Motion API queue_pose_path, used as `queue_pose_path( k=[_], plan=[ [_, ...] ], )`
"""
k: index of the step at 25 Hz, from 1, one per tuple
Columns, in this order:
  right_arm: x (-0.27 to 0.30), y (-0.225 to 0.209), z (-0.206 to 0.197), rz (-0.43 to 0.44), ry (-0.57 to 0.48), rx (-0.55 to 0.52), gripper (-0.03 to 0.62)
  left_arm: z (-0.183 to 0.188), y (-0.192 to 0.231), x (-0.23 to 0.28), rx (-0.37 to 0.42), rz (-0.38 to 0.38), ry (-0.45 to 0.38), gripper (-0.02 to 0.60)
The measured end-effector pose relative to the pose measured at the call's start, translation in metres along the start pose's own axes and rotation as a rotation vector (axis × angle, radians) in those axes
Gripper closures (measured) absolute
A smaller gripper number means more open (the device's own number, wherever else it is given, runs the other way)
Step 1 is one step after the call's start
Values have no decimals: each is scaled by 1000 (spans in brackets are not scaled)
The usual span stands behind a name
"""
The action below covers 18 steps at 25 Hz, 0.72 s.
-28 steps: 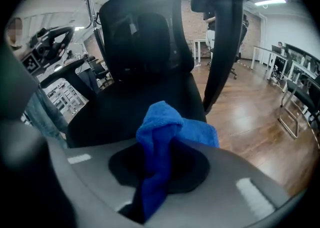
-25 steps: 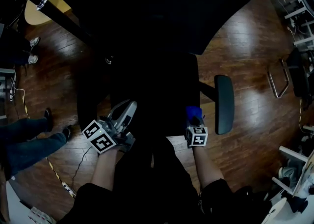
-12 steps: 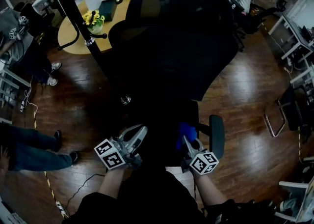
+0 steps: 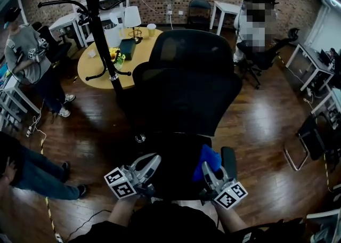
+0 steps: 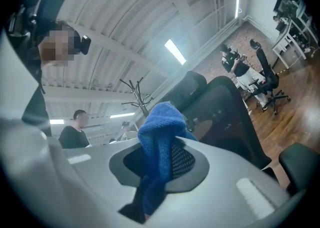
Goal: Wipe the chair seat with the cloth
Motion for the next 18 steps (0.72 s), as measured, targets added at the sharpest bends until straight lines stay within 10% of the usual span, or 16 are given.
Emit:
queue_pose_path(
  k=[18],
  plan=[
    [-16, 30, -20, 69, -12, 20, 530, -21, -38, -42, 3, 103, -9, 594]
  ],
)
Point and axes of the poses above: the fingertips, and each gripper's own axes: x forward along the fingers, y to its left, z out of its top, the point moved 10 cm from there along -x, backward along the fingers, and after that the axes turned 11 degrees about y, right-handed, at the moved point
